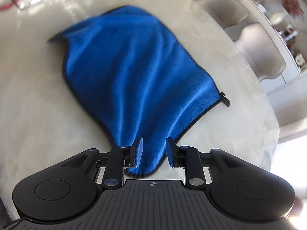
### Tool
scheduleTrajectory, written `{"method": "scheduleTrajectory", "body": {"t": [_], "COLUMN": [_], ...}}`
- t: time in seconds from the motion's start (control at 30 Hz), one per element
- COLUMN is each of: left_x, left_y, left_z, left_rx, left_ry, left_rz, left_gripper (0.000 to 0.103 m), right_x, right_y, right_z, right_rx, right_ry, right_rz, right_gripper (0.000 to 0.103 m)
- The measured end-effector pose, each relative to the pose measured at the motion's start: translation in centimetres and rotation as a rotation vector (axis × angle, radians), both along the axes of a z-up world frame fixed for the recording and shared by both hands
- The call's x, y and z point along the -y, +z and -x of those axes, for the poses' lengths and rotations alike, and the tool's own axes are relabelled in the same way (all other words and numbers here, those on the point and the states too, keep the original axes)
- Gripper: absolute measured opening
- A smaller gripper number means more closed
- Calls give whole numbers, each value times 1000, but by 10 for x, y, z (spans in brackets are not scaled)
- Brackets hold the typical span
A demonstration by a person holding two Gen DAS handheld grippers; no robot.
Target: Fold towel
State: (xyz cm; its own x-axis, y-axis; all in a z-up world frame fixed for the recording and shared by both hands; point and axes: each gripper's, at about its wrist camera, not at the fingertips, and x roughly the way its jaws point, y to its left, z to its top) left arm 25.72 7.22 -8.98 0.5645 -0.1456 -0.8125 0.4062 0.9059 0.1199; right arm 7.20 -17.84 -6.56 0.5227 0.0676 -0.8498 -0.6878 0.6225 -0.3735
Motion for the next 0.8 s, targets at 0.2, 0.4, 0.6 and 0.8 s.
{"method": "scheduleTrajectory", "body": {"t": [0.2,0.4,0.6,0.8], "left_x": [-3,3,6,25], "left_y": [-26,-44,-52,-47], "left_z": [-24,-31,-33,-30], "left_rx": [-104,-158,-148,-137], "left_ry": [37,55,54,-47], "left_rz": [42,31,-3,-98], "left_gripper": [37,39,55,6], "right_x": [3,1,-1,1], "right_y": [2,3,2,-5], "right_z": [-17,-32,-40,-54], "right_rx": [2,6,2,0], "right_ry": [-40,-49,-37,-63], "right_rz": [-49,-82,-101,-106], "right_gripper": [27,27,27,27]}}
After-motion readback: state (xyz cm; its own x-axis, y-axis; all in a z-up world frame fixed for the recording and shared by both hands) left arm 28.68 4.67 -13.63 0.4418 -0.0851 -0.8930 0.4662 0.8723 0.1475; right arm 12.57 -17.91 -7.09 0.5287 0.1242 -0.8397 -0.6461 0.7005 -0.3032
